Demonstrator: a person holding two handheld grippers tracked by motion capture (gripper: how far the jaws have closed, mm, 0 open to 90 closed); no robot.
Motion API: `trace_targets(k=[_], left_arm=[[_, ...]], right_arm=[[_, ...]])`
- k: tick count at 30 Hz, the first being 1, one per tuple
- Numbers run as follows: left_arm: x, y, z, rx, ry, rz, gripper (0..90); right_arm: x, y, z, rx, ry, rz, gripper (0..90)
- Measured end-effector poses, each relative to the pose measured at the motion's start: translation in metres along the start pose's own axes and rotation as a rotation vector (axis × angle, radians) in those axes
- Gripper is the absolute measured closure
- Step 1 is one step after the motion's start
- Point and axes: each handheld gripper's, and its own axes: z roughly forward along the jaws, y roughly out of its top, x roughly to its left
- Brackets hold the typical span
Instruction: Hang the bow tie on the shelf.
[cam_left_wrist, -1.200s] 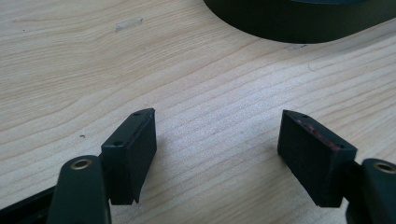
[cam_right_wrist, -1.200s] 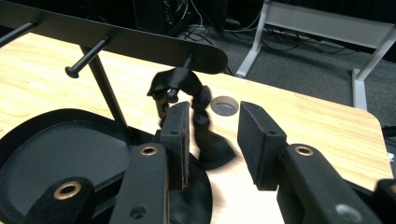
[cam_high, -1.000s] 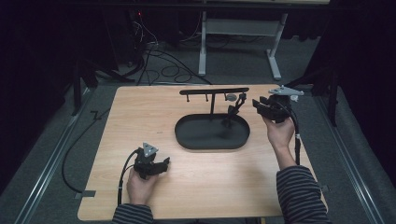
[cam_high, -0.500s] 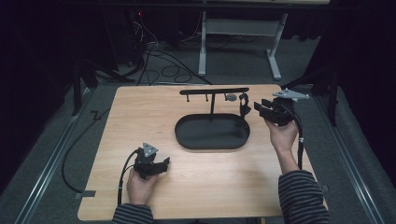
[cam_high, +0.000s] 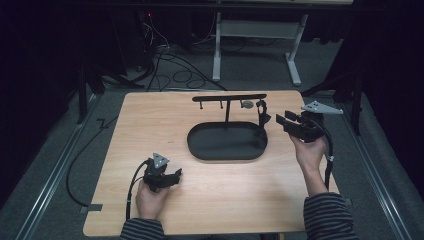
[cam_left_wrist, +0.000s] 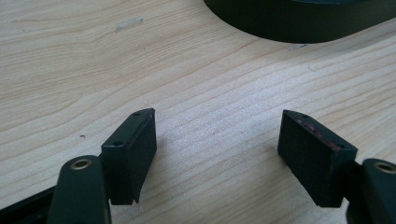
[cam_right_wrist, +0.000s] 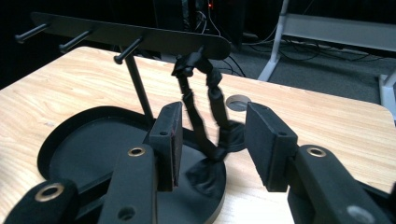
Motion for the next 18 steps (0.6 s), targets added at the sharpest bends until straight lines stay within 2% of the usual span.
trace_targets(k=[18], left_arm=[[0.000,0.000,0.000,0.000,0.000,0.000,28.6]], right_arm=[[0.006,-0.006,-0.024,-0.011,0.022,-0.021,55.8]])
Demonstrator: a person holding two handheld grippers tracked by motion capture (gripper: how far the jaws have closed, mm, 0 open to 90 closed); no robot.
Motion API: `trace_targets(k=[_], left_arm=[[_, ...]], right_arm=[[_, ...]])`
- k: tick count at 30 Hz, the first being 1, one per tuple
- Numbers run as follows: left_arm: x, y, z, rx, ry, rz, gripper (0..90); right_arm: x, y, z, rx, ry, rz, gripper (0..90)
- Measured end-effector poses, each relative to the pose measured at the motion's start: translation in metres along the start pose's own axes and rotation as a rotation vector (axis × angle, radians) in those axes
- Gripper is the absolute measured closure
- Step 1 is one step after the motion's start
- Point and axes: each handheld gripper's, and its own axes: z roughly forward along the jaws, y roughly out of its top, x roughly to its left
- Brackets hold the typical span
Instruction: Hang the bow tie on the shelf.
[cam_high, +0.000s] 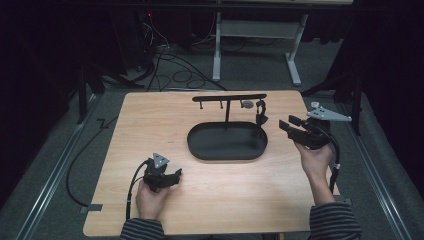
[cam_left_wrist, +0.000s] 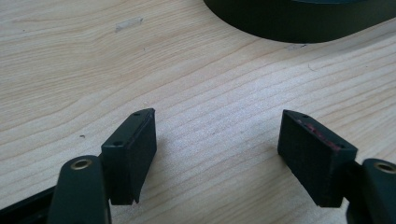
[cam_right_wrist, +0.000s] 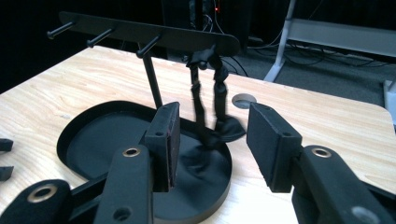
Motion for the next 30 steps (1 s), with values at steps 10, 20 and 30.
trace_targets(k=[10,20,30], left_arm=[[0.000,0.000,0.000,0.000,0.000,0.000,28.6],[0.000,0.000,0.000,0.000,0.000,0.000,28.5],[0.000,0.000,0.000,0.001,-0.002,0.001,28.5]], right_arm=[[0.001,-0.011,-0.011,-0.011,0.010,0.018,55.8],[0.001,-0.018,-0.020,-0.029,0.011,0.020,51.7],[0.004,-0.025,-0.031,-0.023,0.011,0.015,50.8]])
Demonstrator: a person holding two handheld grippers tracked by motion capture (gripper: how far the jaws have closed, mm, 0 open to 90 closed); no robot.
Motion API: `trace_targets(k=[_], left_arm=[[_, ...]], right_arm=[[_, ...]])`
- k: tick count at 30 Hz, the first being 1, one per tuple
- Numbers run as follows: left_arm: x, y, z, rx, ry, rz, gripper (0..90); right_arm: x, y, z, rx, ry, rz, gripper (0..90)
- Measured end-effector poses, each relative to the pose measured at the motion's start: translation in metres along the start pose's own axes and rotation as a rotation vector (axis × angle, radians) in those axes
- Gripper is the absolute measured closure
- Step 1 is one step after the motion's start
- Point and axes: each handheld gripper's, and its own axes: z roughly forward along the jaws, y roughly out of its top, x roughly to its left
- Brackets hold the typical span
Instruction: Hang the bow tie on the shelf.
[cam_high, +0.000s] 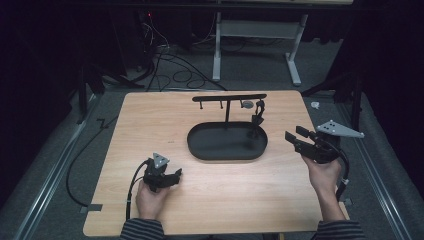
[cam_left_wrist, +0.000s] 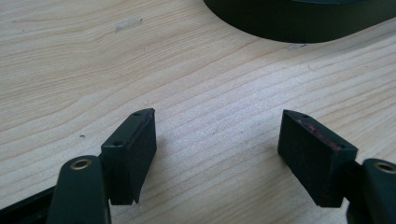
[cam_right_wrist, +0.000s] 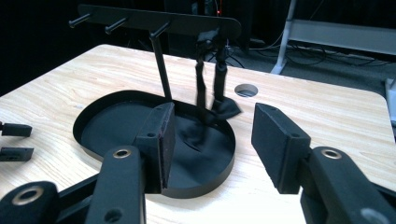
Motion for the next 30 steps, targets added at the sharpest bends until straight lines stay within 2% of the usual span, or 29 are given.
trace_targets(k=[5,9,13,30], left_arm=[[0.000,0.000,0.000,-0.001,0.001,-0.001,28.4],[0.000,0.000,0.000,-0.003,0.000,0.000,28.3],[0.000,0.000,0.000,-0.003,0.000,0.000,28.3],[0.000,0.000,0.000,-0.003,0.000,-0.001,28.3]], right_arm=[[0.000,-0.007,-0.005,0.000,0.004,0.012,50.7],[0.002,-0.010,-0.010,0.002,-0.008,-0.003,50.7],[0.001,-0.014,-0.015,0.007,-0.009,0.000,50.8],[0.008,-0.032,-0.028,0.018,0.018,0.013,51.1]])
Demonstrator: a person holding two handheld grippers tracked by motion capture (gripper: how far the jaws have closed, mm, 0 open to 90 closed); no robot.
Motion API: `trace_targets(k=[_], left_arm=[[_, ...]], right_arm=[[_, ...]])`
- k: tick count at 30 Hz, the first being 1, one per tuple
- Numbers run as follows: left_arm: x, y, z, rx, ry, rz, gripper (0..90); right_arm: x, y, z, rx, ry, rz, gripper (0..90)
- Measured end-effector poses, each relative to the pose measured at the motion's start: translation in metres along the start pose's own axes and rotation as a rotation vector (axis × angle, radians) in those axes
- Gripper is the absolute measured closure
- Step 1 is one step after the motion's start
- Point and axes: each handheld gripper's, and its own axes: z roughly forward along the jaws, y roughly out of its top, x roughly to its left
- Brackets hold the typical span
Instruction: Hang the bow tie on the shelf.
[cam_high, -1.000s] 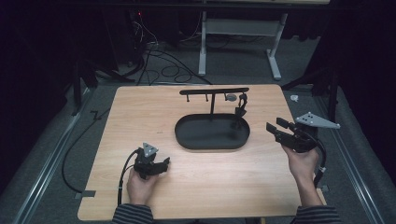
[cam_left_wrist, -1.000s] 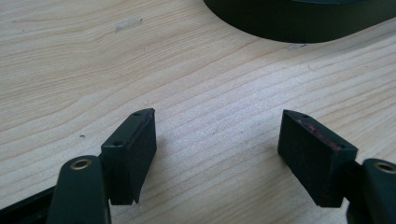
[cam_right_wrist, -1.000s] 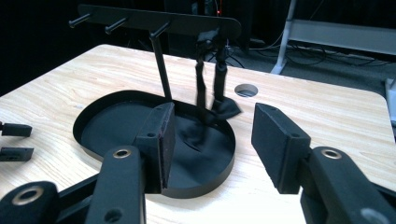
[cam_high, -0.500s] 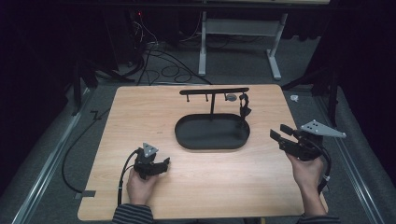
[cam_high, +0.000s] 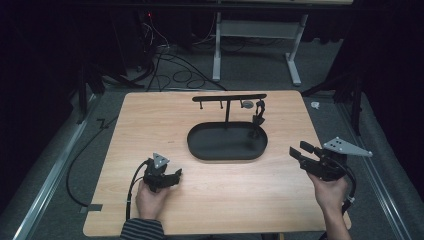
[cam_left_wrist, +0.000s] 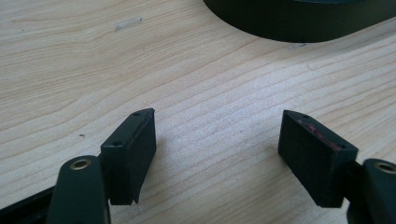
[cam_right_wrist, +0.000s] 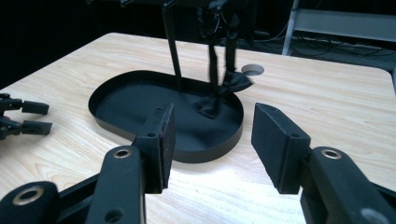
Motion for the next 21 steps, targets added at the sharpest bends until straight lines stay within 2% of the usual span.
trace_targets(k=[9,21], left_arm=[[0.000,0.000,0.000,0.000,-0.001,-0.001,28.3],[0.000,0.000,0.000,0.000,0.000,-0.001,28.3]], right_arm=[[0.008,-0.006,-0.004,0.004,0.020,-0.010,51.4],[0.013,-0.017,0.002,0.036,0.040,-0.005,51.8]])
